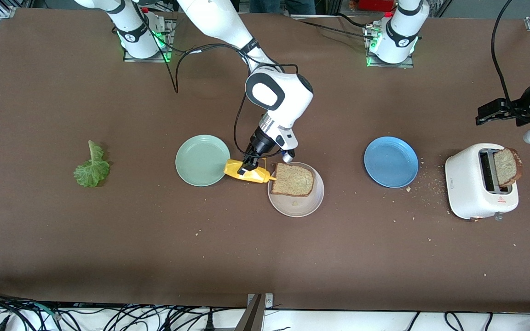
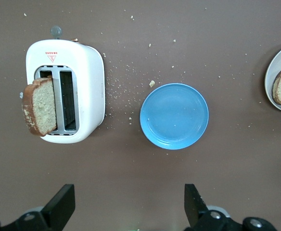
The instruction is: Make sandwich in beige plate with both arms
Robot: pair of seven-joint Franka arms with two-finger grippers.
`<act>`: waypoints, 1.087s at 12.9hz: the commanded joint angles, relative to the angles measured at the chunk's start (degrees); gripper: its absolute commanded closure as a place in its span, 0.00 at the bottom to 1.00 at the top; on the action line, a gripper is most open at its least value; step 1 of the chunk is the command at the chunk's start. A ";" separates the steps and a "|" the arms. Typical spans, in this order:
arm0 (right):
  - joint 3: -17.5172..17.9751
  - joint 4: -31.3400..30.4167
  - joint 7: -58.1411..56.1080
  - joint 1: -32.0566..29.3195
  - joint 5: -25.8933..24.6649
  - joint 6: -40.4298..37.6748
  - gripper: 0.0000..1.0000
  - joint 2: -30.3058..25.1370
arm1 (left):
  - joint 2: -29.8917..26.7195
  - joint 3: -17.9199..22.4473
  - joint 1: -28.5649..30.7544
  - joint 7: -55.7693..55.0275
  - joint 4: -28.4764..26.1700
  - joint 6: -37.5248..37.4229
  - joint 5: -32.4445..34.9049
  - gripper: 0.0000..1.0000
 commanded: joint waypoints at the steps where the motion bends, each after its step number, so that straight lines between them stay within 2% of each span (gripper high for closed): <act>1: -1.55 3.23 -3.66 -0.69 0.97 -2.29 1.00 -0.47 | -0.30 0.05 0.19 -0.33 -0.62 0.82 -1.48 0.00; 4: -1.55 3.76 -13.93 -6.91 10.36 -2.30 1.00 -6.08 | -0.30 -0.04 0.19 -0.33 -0.53 0.82 -1.48 0.00; 7: -1.46 3.59 -25.10 -15.43 22.56 -2.38 1.00 -12.24 | -0.30 -0.04 0.19 -0.33 -0.53 0.90 -1.56 0.00; 10: -1.37 3.50 -36.08 -25.44 35.39 -2.38 1.00 -16.11 | -0.30 -0.04 0.19 -0.33 -0.53 0.90 -1.56 0.00; 14: -1.11 2.97 -50.05 -39.50 59.46 -8.34 1.00 -17.27 | -0.04 -0.04 0.19 -0.33 -0.44 0.90 -1.56 0.00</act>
